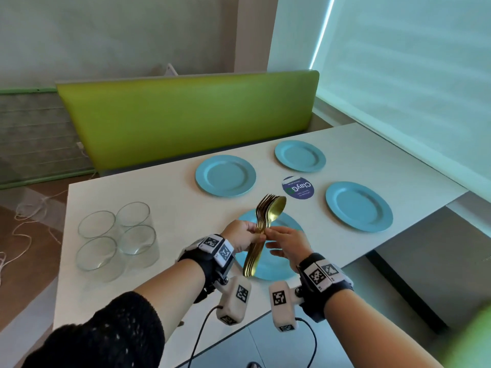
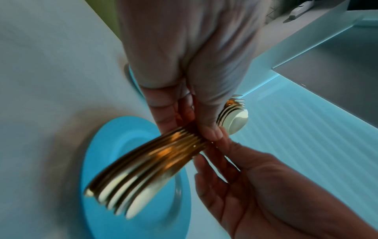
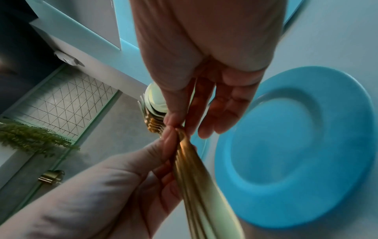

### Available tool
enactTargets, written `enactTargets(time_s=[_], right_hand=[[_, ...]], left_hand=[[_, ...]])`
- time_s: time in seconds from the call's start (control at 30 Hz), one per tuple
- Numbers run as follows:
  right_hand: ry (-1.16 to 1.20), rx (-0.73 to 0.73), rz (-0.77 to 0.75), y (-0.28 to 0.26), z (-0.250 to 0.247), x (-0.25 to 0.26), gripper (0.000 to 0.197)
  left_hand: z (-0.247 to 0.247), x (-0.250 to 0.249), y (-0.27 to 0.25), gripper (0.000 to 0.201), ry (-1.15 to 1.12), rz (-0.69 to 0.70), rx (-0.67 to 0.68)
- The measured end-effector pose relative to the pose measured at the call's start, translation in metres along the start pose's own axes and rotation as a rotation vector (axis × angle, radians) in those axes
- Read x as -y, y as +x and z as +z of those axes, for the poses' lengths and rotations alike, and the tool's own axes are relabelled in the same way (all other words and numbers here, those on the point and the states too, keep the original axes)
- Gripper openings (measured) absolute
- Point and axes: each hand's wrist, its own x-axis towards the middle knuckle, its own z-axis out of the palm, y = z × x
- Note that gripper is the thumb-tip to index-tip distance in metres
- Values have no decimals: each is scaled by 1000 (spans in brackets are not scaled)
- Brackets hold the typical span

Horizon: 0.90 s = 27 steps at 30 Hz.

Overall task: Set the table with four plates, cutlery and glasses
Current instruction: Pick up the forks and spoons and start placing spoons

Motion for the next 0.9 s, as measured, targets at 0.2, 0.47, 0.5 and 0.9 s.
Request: enactTargets(time_s=[0.2, 0.47, 0.5, 0.9], right_hand=[[-123, -105, 38, 61, -74, 5, 12], [-715, -134, 110, 128, -144, -13, 8], [-762, -115, 109, 133, -145, -16, 10], [-929, -103, 100, 148, -126, -21, 20]], left_hand=[[19, -23, 48, 18, -79, -66, -98], [29, -20, 87, 18, -241, -159, -238], [30, -17, 88, 17, -244, -166, -252], [27, -10, 98, 15, -293, -210, -327]])
